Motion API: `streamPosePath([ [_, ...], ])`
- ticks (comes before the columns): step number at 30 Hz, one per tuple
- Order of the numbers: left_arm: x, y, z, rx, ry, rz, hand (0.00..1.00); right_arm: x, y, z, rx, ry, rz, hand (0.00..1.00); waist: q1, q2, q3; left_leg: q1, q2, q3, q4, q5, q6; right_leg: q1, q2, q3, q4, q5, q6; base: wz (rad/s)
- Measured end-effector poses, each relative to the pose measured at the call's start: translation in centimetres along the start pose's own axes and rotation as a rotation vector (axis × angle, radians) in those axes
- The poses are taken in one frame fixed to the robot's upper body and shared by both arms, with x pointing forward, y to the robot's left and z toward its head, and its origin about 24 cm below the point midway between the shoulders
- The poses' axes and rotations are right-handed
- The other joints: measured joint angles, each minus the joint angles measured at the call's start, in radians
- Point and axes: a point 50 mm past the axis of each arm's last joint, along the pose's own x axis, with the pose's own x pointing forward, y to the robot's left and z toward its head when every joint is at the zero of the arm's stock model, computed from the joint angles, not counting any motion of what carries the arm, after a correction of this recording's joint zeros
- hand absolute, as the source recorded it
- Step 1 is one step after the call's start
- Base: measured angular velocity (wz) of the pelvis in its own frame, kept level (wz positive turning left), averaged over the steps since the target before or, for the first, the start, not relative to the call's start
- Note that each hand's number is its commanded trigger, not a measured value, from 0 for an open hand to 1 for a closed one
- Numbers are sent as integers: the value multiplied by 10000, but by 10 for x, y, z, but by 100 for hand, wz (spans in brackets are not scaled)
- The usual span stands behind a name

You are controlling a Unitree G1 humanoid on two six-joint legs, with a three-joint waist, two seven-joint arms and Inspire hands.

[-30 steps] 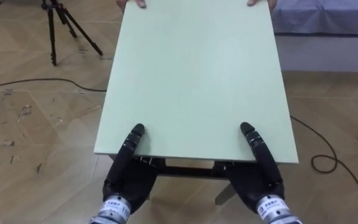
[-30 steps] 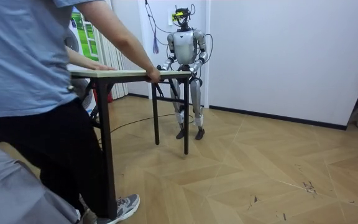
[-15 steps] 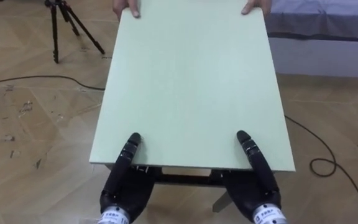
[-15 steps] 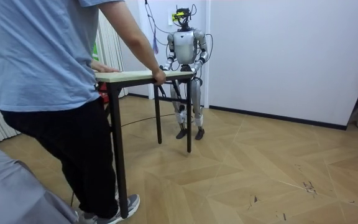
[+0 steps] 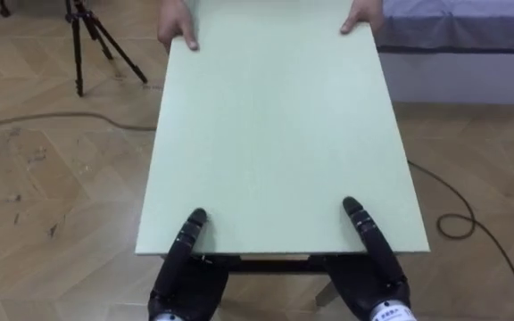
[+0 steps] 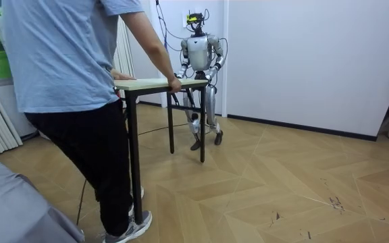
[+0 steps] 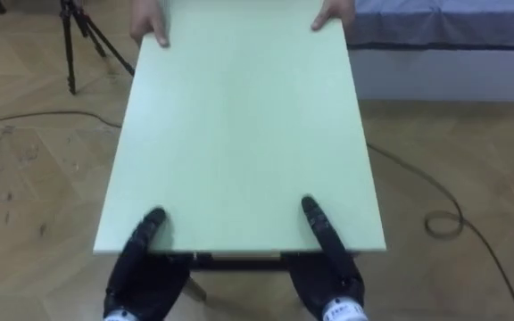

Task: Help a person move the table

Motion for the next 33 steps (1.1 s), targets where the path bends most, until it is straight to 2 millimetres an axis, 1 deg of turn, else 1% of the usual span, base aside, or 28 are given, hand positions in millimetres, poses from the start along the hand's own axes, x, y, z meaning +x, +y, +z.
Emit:
streamPosePath([
  [3,6,-7,4,221,-3,-294,100,5,5,1,41,-96,243,100,-114,114,31,85,-16,-47,-1233,-826,187,-701,-14,-308,-9,478,-85,10],
  [4,8,-9,5,270,0,-372,100,6,7,1,58,-139,305,100,-120,123,35,46,-32,-19,-1486,-975,261,-880,-54,-440,-15,591,-120,-4],
  [5,11,-10,7,295,-13,-423,100,9,7,2,15,-166,339,100,-104,112,33,-41,-109,89,-1780,-1177,521,-1156,-149,-554,-1,812,-153,-15],
  [7,12,-6,8,208,3,-235,100,11,4,2,-48,-93,215,100,-136,44,20,-172,-358,284,-1828,-1057,722,-1265,-474,-675,-69,1085,-106,-14],
  [8,10,-2,6,135,19,-75,100,10,1,1,-92,6,101,100,-233,18,14,-224,-547,412,-1874,-864,867,-1257,-714,-703,-149,1217,89,4],
  [9,9,0,4,119,101,35,100,7,-3,2,-67,38,-54,100,-355,-74,28,-272,-877,428,-1933,-648,1005,-1281,-969,-653,-194,1405,279,10],
  [10,8,1,3,130,146,86,100,5,-5,2,-43,42,-135,100,-404,-109,27,-349,-976,430,-1937,-555,1083,-1289,-1092,-645,-225,1503,441,10],
  [11,6,5,1,92,180,214,100,3,-8,1,-7,113,-272,100,-477,-173,-4,-440,-1145,452,-1999,-360,1226,-1267,-1190,-521,-498,1800,994,0],
  [12,4,7,1,41,190,315,100,2,-10,0,-17,198,-340,100,-554,-272,-58,-583,-1240,489,-2225,-89,1465,-1235,-1262,-330,-1055,2247,1792,-3],
  [13,3,8,1,0,200,362,100,1,-10,0,-15,245,-357,100,-610,-342,-90,-661,-1311,579,-2397,145,1578,-1189,-1308,-218,-1360,2557,2285,0],
  [14,2,9,1,-31,210,390,100,2,-10,1,-40,285,-353,100,-614,-465,-77,-763,-1373,891,-2708,518,1736,-1340,-1520,65,-1127,2716,2456,33],
  [15,2,10,-2,-25,317,450,100,-1,-13,2,-22,229,-492,100,-826,-569,-72,-860,-1268,1264,-2796,758,1837,-1639,-1903,391,626,1784,1975,54],
  [16,2,10,-3,63,419,480,100,-4,-16,2,38,185,-578,100,-919,-639,-82,-858,-1164,1537,-2894,876,1815,-1695,-2147,501,1581,1136,1906,93],
  [17,2,10,-6,253,664,532,100,-11,-22,1,199,47,-714,100,-999,-689,-113,-819,-855,2106,-3109,1118,1734,-1549,-2532,808,3440,-9,1914,87],
  [18,2,9,-9,433,858,561,100,-18,-27,2,361,-217,-813,100,-862,-730,-130,-652,-573,2776,-3484,1416,1578,-972,-2814,1111,4629,-735,2078,70],
  [19,2,9,-10,479,921,559,100,-20,-28,2,426,-310,-857,100,-772,-755,-146,-535,-468,3117,-3664,1580,1548,-547,-2978,1203,4876,-946,2163,29],
  [20,2,8,-9,533,958,515,100,-22,-28,1,505,-359,-837,100,-660,-835,-149,-495,-382,3555,-3779,1779,1493,296,-3319,1282,4689,-1276,2336,-18],
  [21,2,7,-6,574,885,463,100,-18,-24,-2,640,-287,-749,100,-461,-1024,3,-645,-586,3387,-3615,1877,1378,468,-3113,1371,3932,-1472,2574,-39],
  [22,2,7,-7,543,890,466,100,-18,-24,0,574,-236,-748,100,-313,-891,-82,-846,-828,2822,-3641,1896,1352,424,-2909,1456,3596,-1448,2624,-87],
  [23,1,8,-8,430,855,489,100,-14,-22,3,455,-135,-705,100,-6,-597,-300,-1237,-1324,1974,-3950,2074,1701,501,-2348,1948,2389,-1323,3079,-105],
  [24,1,4,-1,431,522,281,100,-6,-15,0,434,102,-471,100,198,-569,-334,-1530,-1352,1651,-4260,2444,1845,568,-2250,2217,2369,-1400,2877,-68],
  [25,1,2,2,519,430,202,100,-5,-13,-3,496,120,-430,100,19,-762,-322,-1586,-1404,1735,-4326,2560,1897,749,-2453,1945,2839,-1553,2790,0],
  [26,3,1,9,815,298,139,100,-5,-12,-8,759,105,-468,100,-6,-1218,-307,-1548,-1582,2015,-4459,2758,1978,1340,-2907,1573,3245,-1837,2844,19],
  [27,4,-3,13,935,222,-10,100,-2,-8,-9,839,114,-366,100,253,-1501,-234,-1754,-1583,2262,-4282,2809,1992,1876,-3084,1625,2939,-2064,2886,-6],
  [29,8,-8,14,871,203,-187,100,4,-3,-5,738,80,-139,100,299,-1479,-190,-2352,-1401,2338,-3802,2856,1984,2409,-2968,1659,1857,-2374,2829,-24],
  [30,10,-10,15,855,165,-298,100,7,0,-4,697,90,6,100,325,-1439,-163,-2724,-1257,2358,-3586,2943,1956,2516,-2732,1715,1090,-2649,2724,-11],
  [31,11,-12,16,859,130,-338,100,8,2,-4,678,109,60,100,330,-1413,-146,-2852,-1178,2359,-3557,3027,1946,2526,-2616,1734,857,-2781,2452,-12],
  [33,11,-12,19,883,17,-346,100,11,4,-5,697,239,98,100,379,-1340,-109,-2970,-845,2319,-3969,3495,1749,2201,-2210,1722,581,-2761,2255,-14],
])
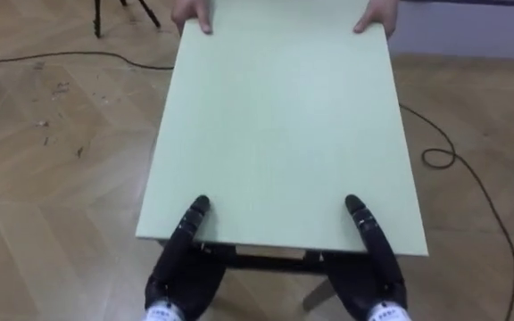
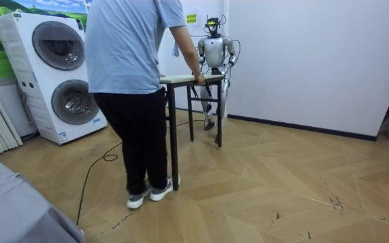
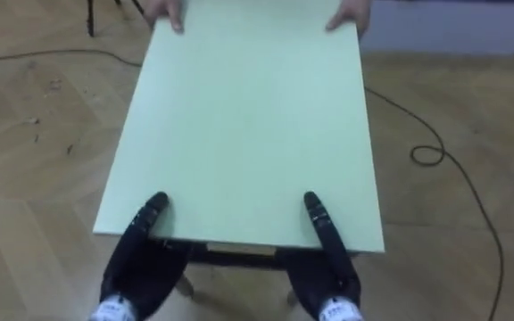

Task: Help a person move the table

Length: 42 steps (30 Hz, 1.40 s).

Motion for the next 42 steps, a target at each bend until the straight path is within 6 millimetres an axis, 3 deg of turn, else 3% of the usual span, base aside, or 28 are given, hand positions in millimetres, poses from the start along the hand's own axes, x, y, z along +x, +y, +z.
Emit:
streamPosePath([
  [2,0,0,0,26,4,1,100,0,0,0,26,47,-18,100,90,33,17,-84,123,-133,-281,415,-122,-124,294,-59,-263,23,-12,-6],
  [6,0,1,0,51,45,39,100,-1,-2,0,51,62,-79,100,-91,106,51,-146,354,-525,-1147,1366,-282,-434,771,-511,-276,312,-375,17],
  [10,-2,2,0,143,98,103,100,-3,-5,-2,188,53,-204,100,-35,262,24,-95,582,-739,-1586,1970,-388,-576,1139,-682,-262,515,-672,2],
  [11,-2,2,-1,160,115,137,100,-4,-6,-2,225,10,-260,100,65,366,19,-25,684,-802,-1791,2188,-510,-620,1293,-757,-255,616,-863,-12],
  [12,-2,2,-1,188,115,124,100,-4,-6,-2,259,-16,-256,100,258,446,15,92,783,-966,-2221,2597,-863,-754,1399,-838,-351,807,-1181,-23],
  [13,-2,2,-1,192,109,113,100,-4,-6,-1,271,-18,-249,100,375,473,3,124,818,-1075,-2385,2807,-1156,-848,1401,-914,-414,900,-1275,-55],
  [14,-1,2,-2,149,102,101,100,-4,-5,0,192,-31,-215,100,570,454,21,113,869,-1085,-2044,2693,-1321,-996,1149,-1174,-441,1030,-1417,-76],
  [15,-4,4,-3,-99,94,229,100,-3,-5,-1,86,34,-209,100,816,471,45,106,870,-1012,-616,1435,-1170,-991,875,-1624,-471,1158,-1616,-88],
  [16,-5,6,-4,-206,84,289,100,-3,-4,-1,18,97,-205,100,935,515,55,108,885,-1006,122,826,-1161,-969,769,-1804,-511,1204,-1636,-83],
  [17,-8,9,-5,-313,83,378,100,-3,-5,-2,-135,179,-223,100,1056,651,63,119,944,-1005,1539,-234,-1140,-935,734,-2118,-657,1369,-1627,-60],
  [18,-10,11,-6,-406,54,388,100,-4,-5,-1,-267,197,-236,100,1064,771,82,207,1033,-1015,2578,-958,-1140,-945,729,-2563,-709,1486,-1754,-47],
  [20,-14,14,-9,-634,-44,489,100,-4,-5,-1,-459,270,-206,100,1061,955,90,601,1151,-1063,3909,-1762,-1123,-884,721,-3271,-707,1529,-1830,-40],
  [21,-16,16,-12,-789,-43,595,100,-4,-5,0,-681,274,-203,100,1016,1122,124,1005,1242,-1045,4644,-2060,-1134,-792,724,-3719,-706,1533,-1838,-37],
  [23,-19,18,-15,-1005,-43,698,100,-4,-6,1,-848,254,-187,100,778,1290,143,1613,1332,-1039,5174,-2204,-1092,-797,710,-4255,-669,1542,-1849,0],
  [25,-18,17,-16,-998,-9,710,100,-4,-5,2,-896,209,-127,100,438,1442,192,2292,1418,-1065,4646,-2501,-1168,-995,525,-4636,-28,1593,-1948,39],
  [26,-16,16,-17,-1008,132,868,100,-5,-7,3,-924,164,-222,100,290,1514,280,2716,1032,-1083,3580,-2616,-1152,-1351,307,-4308,874,1554,-1777,57],
  [27,-16,17,-18,-1060,148,924,100,-8,-10,3,-919,182,-313,100,-16,1546,77,2963,858,-1436,2377,-2631,-1171,-2081,1027,-3206,573,1447,-1619,46],
  [28,-16,16,-15,-1017,44,836,100,-7,-8,1,-894,174,-224,100,-33,1586,-51,3026,831,-1532,1645,-2646,-1225,-2477,1639,-2767,-206,1686,-1784,39],
  [29,-16,5,-9,-956,-185,364,100,-5,6,1,-899,88,344,100,-143,1470,26,2943,686,-1608,1341,-2863,-1468,-3157,2185,-2811,-1499,3102,-2090,18],
  [30,-17,0,-7,-964,-227,153,100,-8,15,4,-1052,134,663,100,-179,1543,93,3169,494,-1391,2017,-3568,-1706,-3272,1974,-3924,-1548,3719,-2739,6],
  [31,-15,-2,-10,-1136,-223,141,100,-6,17,8,-1188,151,756,100,-144,1806,139,3289,512,-1524,2233,-3933,-1704,-3348,2051,-4108,-1468,3491,-2919,-8],
  [32,-9,-8,-10,-1229,-244,-138,100,0,25,10,-1317,-13,1031,100,-222,1993,228,3369,294,-1988,2171,-4285,-1583,-3589,1938,-4736,-1229,3534,-2998,23],
  [34,5,-15,-8,-982,-112,-310,100,2,27,14,-1167,-260,914,100,-428,1785,217,3389,-149,-2417,1795,-4458,-1258,-3772,1538,-5396,-1402,3619,-3137,69],
  [37,15,-22,-9,-734,53,-389,100,4,25,16,-859,-580,832,100,-752,1702,202,3437,-511,-2404,1152,-4778,-533,-4201,1030,-5686,-1411,3958,-2699,55],
  [38,16,-21,-8,-661,31,-306,100,4,23,15,-776,-544,752,100,-833,1510,189,3294,-761,-2324,875,-4639,-113,-4333,783,-5575,-1480,4248,-2273,11],
  [39,14,-16,-9,-622,16,-98,100,4,17,13,-713,-426,563,100,-819,1359,144,3212,-945,-2148,896,-4457,30,-4317,671,-5329,-1643,4595,-1734,0],
  [40,13,-13,-9,-603,15,19,100,4,14,12,-706,-376,455,100,-813,1303,117,3174,-1042,-2108,952,-4371,84,-4287,632,-5160,-1745,4759,-1498,-11],
  [42,10,-3,-11,-568,63,468,100,1,2,7,-662,-185,49,100,-853,1033,74,3148,-1383,-1956,962,-4047,293,-4192,550,-4098,-2110,5639,-645,-2],
])
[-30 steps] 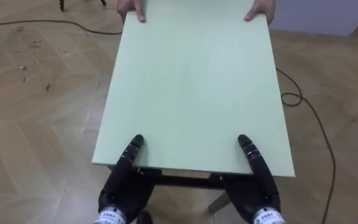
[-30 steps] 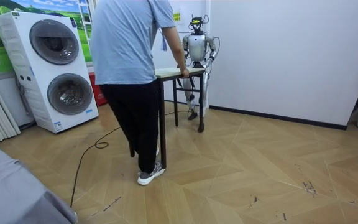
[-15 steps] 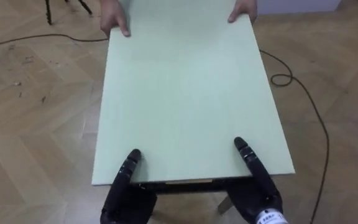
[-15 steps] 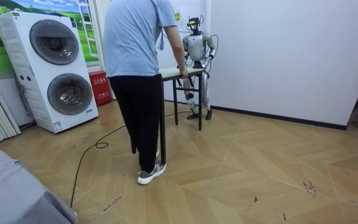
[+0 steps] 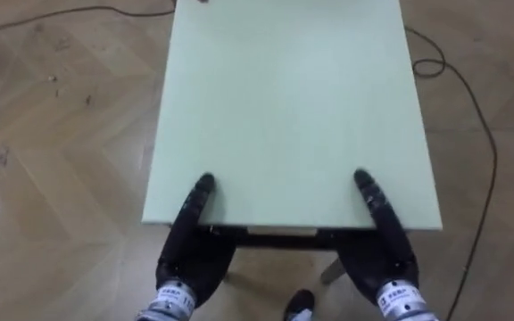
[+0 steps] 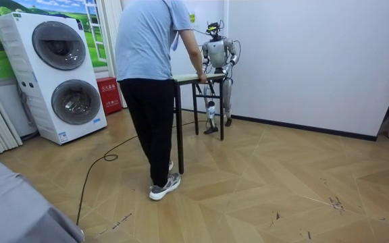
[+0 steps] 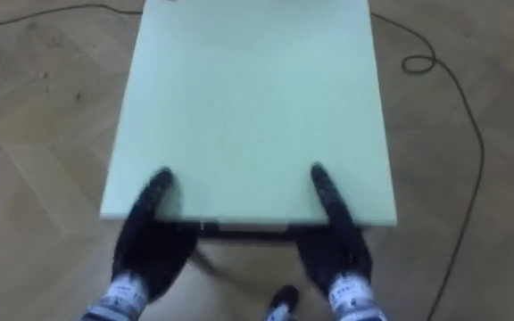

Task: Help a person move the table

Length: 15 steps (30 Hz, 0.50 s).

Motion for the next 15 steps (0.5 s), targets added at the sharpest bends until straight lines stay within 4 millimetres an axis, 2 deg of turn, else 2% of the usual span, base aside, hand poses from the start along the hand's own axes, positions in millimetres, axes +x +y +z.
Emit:
streamPosePath([
  [1,-1,2,0,-6,-1,73,100,-1,-2,-1,23,42,-80,100,-21,-49,9,-16,-33,59,6,63,33,9,-4,394,-17,256,126,29],
  [2,-3,5,-2,25,99,187,100,-5,-6,-1,74,47,-254,100,-168,-95,18,-59,0,177,49,203,58,-7,-54,1250,323,319,165,55],
  [3,-3,6,-5,95,223,286,100,-9,-11,-1,156,26,-398,100,-225,-87,23,-75,192,493,15,352,15,-84,-196,1805,1307,-263,86,59],
  [4,-3,7,-6,150,266,315,100,-11,-13,-1,237,-20,-462,100,-229,-92,19,-88,280,659,-55,445,-14,-127,-286,2047,1904,-708,98,54],
  [5,-4,7,-6,240,297,327,100,-12,-14,-2,349,-68,-492,100,-242,-109,14,-151,403,819,-230,651,-59,-166,-515,2534,3193,-1620,132,36],
  [6,-4,7,-5,302,268,310,100,-12,-14,-3,435,-104,-484,100,-216,-112,8,-230,513,957,-393,852,-118,-48,-800,2841,4195,-2400,154,28],
  [7,-4,7,-4,306,255,301,100,-12,-14,-3,451,-116,-482,100,-167,-113,7,-254,528,954,-490,949,-127,104,-949,2983,4501,-2709,186,7],
  [8,-3,6,-4,303,239,284,100,-12,-14,-5,483,-116,-479,100,-35,-110,7,-240,562,937,-651,1087,-189,577,-1172,3251,4738,-3206,416,0],
  [9,-4,6,-4,340,210,289,100,-13,-14,-7,591,-115,-505,100,29,-123,6,-223,605,894,-694,1144,-277,1116,-1224,3395,4400,-3508,656,0],
  [11,-4,7,-3,433,196,299,100,-13,-13,-10,760,-78,-533,100,213,-151,0,-141,631,804,-827,1269,-418,1525,-912,3258,3510,-3529,651,-5],
  [13,-4,7,-3,498,163,299,100,-12,-13,-10,779,-58,-526,100,428,-152,-4,-99,675,832,-1103,1440,-498,1867,-660,3222,2595,-3388,423,-13],
  [15,-6,10,-3,550,45,398,100,-13,-14,-11,755,-19,-584,100,597,-207,-16,153,766,854,-1553,1701,-562,2229,-416,3202,1837,-3015,357,-9],
])
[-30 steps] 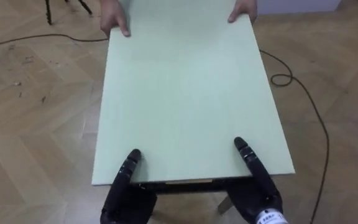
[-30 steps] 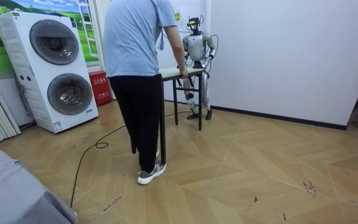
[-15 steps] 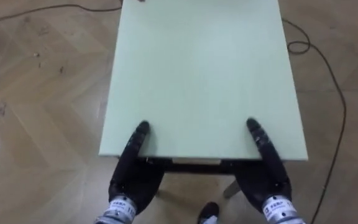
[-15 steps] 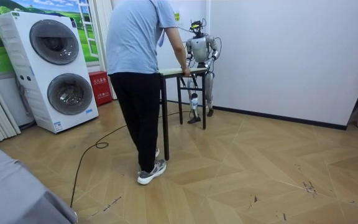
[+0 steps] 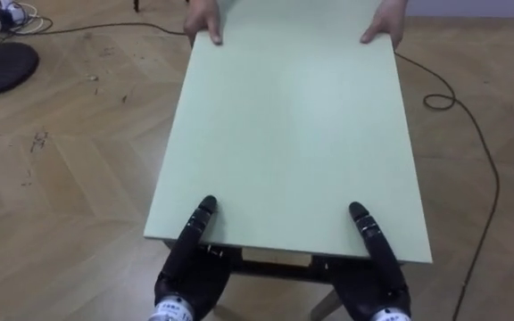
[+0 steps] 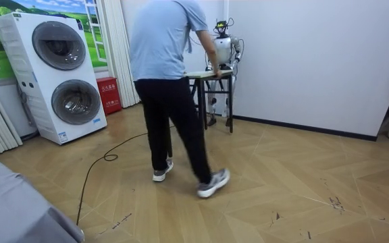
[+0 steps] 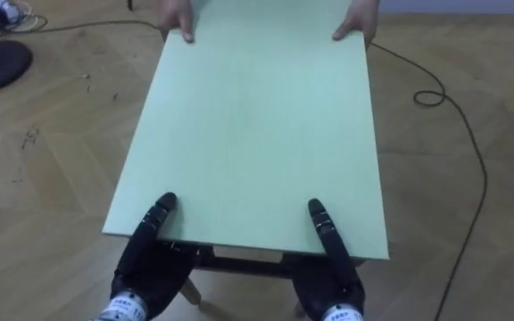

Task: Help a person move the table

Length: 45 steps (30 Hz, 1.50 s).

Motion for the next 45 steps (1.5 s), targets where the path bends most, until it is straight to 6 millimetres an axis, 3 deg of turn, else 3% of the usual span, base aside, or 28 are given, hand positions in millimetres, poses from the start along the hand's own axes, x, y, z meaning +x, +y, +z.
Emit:
streamPosePath([
  [3,-1,2,-1,-43,-24,59,100,0,-1,0,-56,8,-59,100,290,-32,-6,158,133,68,-225,90,-22,323,262,100,-716,351,-12,-13],
  [6,-3,3,-1,-45,-60,74,100,0,-1,1,-145,31,-65,100,355,-47,-10,207,172,3,-355,120,8,574,334,2,-1208,539,37,6],
  [17,-8,0,4,-204,-602,-227,100,8,11,-2,-340,279,451,100,527,-114,-21,179,130,-548,-613,179,62,802,328,-195,-1563,575,119,16],
  [25,-9,0,8,-178,-679,-279,100,8,12,-6,-331,313,597,100,994,-125,-20,82,141,-1187,-607,223,21,1148,330,-266,-1899,527,193,27],
  [28,-9,0,11,-207,-824,-300,100,11,15,-8,-347,419,695,100,1062,-145,-10,-115,106,-1620,-600,341,-28,1155,281,-563,-1921,506,223,42],
  [30,-10,0,12,-199,-823,-312,100,13,14,-8,-387,431,697,100,995,-146,-10,-248,66,-2085,-566,457,-106,1343,267,-991,-1980,505,221,71],
  [32,-12,2,11,-250,-832,-238,100,13,13,-8,-422,499,696,100,1028,-135,-5,-294,61,-2280,-543,503,-179,1532,296,-1118,-2088,488,198,63],
  [34,-13,3,10,-387,-821,-259,100,13,13,-8,-516,494,734,100,963,-100,9,-479,93,-2301,-445,550,-250,1660,291,-1547,-2095,405,130,76],
  [37,-11,2,10,-434,-698,-322,100,13,14,-3,-713,396,849,100,711,-82,5,-870,195,-1802,-412,788,-348,1841,220,-1984,-2095,187,88,113],
  [38,-11,1,9,-447,-615,-334,100,13,13,-1,-767,368,887,100,474,-62,15,-976,339,-812,-469,1015,-323,1975,130,-2390,-2097,103,95,149],
  [39,-11,0,7,-469,-521,-364,100,13,13,0,-776,317,933,100,304,-2,20,-1018,529,472,-616,1274,-238,2074,47,-2774,-2098,22,93,146],
  [40,-10,0,7,-461,-465,-385,100,13,13,1,-782,281,956,100,197,-4,19,-1008,546,889,-822,1468,-213,2076,5,-2914,-2112,-5,80,121],
  [41,-9,-1,6,-471,-434,-441,100,13,13,4,-866,233,1009,100,200,-4,13,-972,414,1183,-1364,1907,-240,2026,-48,-3185,-2268,-9,77,75],
  [42,-9,-3,6,-533,-470,-534,100,14,16,5,-958,205,1136,100,246,-25,1,-1027,272,1209,-1620,2122,-404,1941,-268,-3636,-2501,-71,14,61],
  [43,-8,-3,5,-617,-477,-563,100,14,18,6,-1025,206,1201,100,259,43,20,-1123,350,1245,-1255,1962,-410,1926,-313,-3842,-2564,-91,-8,50],
  [44,-10,0,3,-715,-424,-442,100,14,17,6,-1093,279,1141,100,182,117,4,-1168,701,1559,9,1303,-365,2031,-346,-4120,-2531,-120,-5,60],
  [45,-11,1,3,-752,-370,-406,100,13,16,6,-1069,293,1091,100,127,169,6,-1027,1072,1759,850,803,-519,2101,-321,-4383,-2345,-203,8,67],
])
